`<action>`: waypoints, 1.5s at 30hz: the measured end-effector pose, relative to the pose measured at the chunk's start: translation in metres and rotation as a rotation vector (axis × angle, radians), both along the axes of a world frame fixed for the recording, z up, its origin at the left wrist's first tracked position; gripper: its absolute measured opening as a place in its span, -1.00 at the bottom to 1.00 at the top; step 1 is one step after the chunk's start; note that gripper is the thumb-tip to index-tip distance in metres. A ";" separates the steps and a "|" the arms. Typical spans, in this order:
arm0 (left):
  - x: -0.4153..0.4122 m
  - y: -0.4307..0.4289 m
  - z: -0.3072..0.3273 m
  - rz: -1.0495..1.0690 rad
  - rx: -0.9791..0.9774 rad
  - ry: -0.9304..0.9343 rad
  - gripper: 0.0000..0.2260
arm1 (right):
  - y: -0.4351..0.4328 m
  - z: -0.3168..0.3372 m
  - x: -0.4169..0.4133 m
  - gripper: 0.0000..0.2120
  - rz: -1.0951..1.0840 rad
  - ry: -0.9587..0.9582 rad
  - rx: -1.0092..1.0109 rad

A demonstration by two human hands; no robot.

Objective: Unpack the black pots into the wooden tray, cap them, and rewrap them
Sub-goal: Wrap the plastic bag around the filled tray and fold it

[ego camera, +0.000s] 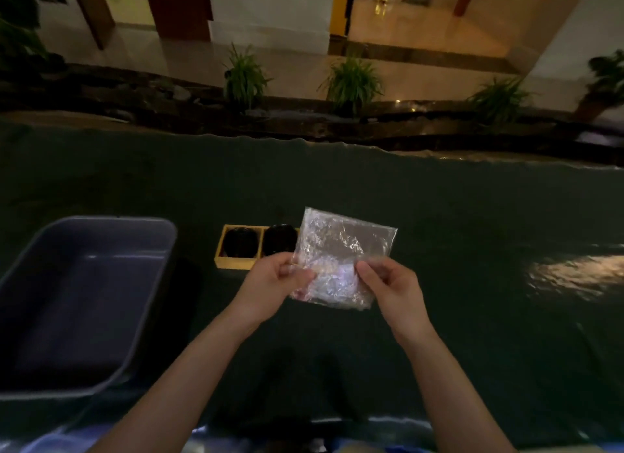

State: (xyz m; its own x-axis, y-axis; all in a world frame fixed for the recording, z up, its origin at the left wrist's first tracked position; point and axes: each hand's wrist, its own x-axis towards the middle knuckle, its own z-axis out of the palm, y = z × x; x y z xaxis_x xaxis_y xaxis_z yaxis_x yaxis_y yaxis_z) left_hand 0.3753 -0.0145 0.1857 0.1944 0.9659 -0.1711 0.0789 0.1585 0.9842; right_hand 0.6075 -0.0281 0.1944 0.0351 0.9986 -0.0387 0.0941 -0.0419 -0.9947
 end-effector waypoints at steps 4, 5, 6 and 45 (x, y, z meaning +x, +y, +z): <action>0.046 0.008 -0.004 -0.083 0.004 0.051 -0.92 | -0.022 -0.004 0.045 -0.80 -0.080 0.129 -0.070; 0.058 0.010 -0.005 -0.107 -0.001 0.064 -0.93 | -0.029 -0.008 0.059 -0.83 -0.102 0.106 -0.076; 0.072 0.011 -0.007 -0.131 -0.012 0.075 -0.92 | -0.037 -0.011 0.073 -0.83 -0.130 0.068 -0.080; 0.417 -0.123 -0.175 -1.423 0.900 0.724 -0.46 | -0.377 -0.215 0.129 -0.82 -1.710 0.671 -0.516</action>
State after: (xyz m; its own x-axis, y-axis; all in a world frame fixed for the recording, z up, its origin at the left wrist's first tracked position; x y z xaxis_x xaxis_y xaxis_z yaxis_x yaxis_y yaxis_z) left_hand 0.7924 -0.1370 0.0111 0.9858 -0.0112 -0.1676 0.0643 -0.8967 0.4380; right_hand 0.7363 -0.4053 -0.0204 0.6847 -0.1940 -0.7025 -0.7028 0.0795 -0.7069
